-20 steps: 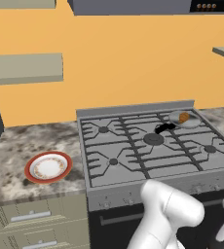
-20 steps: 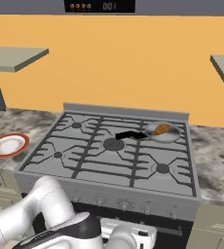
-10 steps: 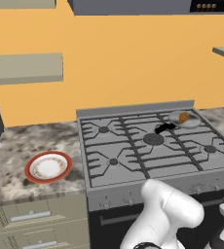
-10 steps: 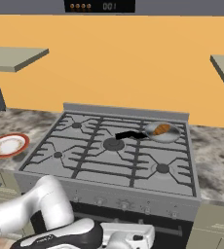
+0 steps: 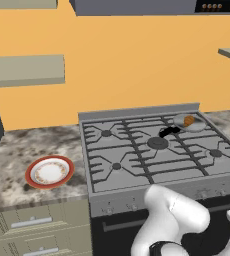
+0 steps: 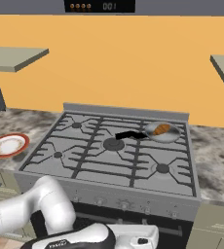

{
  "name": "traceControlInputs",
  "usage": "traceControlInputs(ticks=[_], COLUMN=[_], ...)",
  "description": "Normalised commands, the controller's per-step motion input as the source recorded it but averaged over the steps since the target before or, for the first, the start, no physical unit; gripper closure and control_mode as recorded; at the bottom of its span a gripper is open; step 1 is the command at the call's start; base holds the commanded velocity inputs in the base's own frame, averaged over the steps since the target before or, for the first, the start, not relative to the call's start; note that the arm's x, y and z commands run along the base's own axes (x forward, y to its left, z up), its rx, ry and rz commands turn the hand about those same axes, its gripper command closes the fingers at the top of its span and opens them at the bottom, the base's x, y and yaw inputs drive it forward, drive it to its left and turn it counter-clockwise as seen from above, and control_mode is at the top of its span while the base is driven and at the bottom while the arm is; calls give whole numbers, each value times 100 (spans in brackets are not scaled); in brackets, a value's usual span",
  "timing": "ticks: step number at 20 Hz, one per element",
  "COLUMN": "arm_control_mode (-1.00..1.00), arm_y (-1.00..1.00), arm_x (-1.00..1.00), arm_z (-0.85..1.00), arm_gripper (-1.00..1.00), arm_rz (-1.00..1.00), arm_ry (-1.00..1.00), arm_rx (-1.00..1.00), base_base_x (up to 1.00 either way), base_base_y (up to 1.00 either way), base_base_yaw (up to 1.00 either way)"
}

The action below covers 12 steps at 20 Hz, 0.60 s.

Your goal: Pick the croissant and place it on the pan. Then turn on the stove to warm the croissant.

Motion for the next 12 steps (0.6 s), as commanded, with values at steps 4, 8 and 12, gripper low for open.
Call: traceControlInputs(ticks=[4, 8, 12], arm_control_mode=[-100, -100, -100], arm_y=[0, 0, 0], arm_x=[0, 0, 5], arm_z=[-18, -6, 0], arm_gripper=[-100, -100, -100], arm_rz=[1, 0, -1], arm_ry=[-6, -2, 0], arm_rx=[-1, 1, 3], base_base_x=[0, 0, 0], base_base_y=[0, 0, 0], base_base_yaw=[0, 0, 0])
